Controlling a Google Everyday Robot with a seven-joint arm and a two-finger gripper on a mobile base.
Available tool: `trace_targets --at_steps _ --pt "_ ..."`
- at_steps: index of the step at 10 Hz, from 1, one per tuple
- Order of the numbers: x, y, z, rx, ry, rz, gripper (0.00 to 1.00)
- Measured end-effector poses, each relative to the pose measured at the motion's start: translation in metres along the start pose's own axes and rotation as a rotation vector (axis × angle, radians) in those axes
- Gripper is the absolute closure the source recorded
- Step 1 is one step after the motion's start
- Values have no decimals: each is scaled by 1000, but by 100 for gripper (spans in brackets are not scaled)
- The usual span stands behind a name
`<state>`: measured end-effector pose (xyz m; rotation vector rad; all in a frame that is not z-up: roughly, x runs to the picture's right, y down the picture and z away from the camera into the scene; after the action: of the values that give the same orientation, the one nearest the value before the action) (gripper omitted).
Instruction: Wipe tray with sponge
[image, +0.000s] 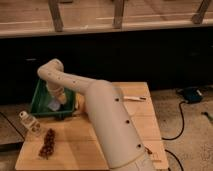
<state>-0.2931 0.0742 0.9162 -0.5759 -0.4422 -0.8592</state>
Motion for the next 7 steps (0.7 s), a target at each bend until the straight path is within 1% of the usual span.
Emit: trace_targets --at_steps 2,4,5,6,7 --pt "8 9 6 -13 5 47 100" --pt "21 13 7 -9 26 89 100" --pt "28 11 5 -1 41 103 100" --pt "31 8 4 8 47 110 100" --pt "38 -2 3 31 57 116 100"
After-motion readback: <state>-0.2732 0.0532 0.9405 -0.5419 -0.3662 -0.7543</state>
